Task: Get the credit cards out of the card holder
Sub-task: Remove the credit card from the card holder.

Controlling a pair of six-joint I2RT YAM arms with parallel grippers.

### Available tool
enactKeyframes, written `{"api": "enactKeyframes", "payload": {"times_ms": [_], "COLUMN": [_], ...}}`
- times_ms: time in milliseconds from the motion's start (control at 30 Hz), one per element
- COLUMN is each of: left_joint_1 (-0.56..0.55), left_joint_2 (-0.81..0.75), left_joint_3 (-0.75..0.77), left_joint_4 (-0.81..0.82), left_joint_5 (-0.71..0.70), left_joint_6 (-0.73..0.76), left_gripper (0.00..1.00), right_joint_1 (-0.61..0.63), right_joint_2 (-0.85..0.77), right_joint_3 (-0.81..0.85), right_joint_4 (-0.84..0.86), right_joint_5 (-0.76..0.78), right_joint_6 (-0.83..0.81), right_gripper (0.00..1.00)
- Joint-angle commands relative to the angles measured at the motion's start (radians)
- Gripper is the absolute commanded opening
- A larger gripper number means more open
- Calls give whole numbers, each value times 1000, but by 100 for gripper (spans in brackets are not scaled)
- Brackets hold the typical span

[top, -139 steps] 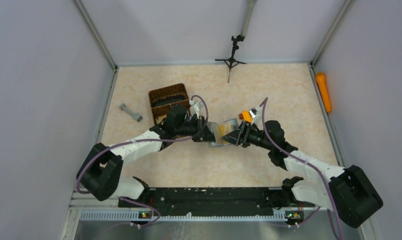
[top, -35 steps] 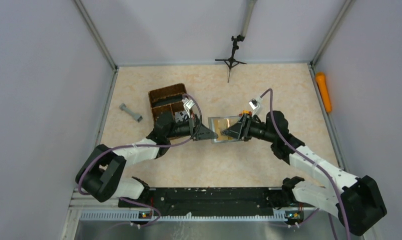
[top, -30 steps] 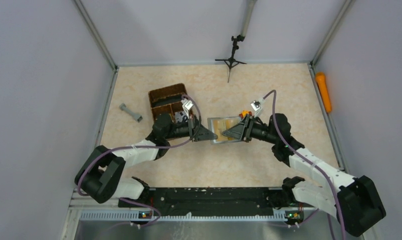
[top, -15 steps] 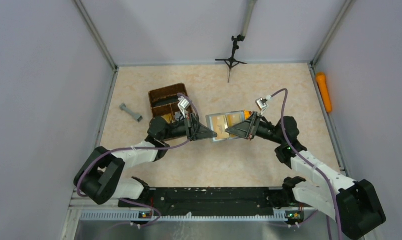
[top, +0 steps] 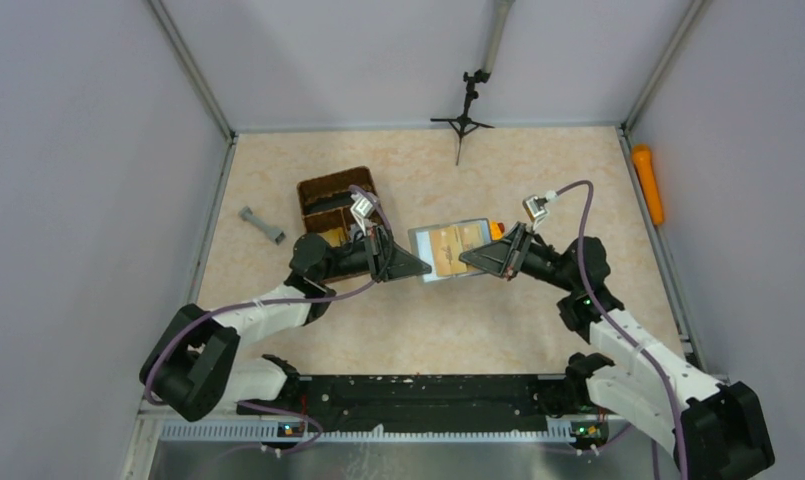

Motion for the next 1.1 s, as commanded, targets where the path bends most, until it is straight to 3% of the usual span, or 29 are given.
{"api": "enactKeyframes", "payload": {"times_ms": [0, 233, 400, 633, 867, 1067], "left_joint_1": [34, 70, 86, 90, 171, 283], "left_joint_2": [-62, -104, -124, -126, -195, -251], "left_joint_3": [-4, -13, 0, 15, 89, 184], "left_joint_4": [-34, -108, -254, -260, -667, -1028], "left_joint_5": [-3, -2, 2, 16, -10, 1], "left_joint_6": [50, 74, 147, 136, 342, 486], "left_gripper": [6, 2, 3, 1, 0, 0], "right_joint_1": [-37, -42, -42, -39, -39, -27], "right_joint_2": [-54, -47, 4, 104, 105, 221], "right_joint_3": [22, 25, 41, 48, 163, 240], "right_joint_4": [-80, -82, -33, 84, -149, -93], "right_joint_5": [30, 41, 35, -3, 92, 97], "right_joint_6": [-62, -77, -68, -32, -210, -224], "right_gripper": [0, 0, 0, 0, 0, 0]}}
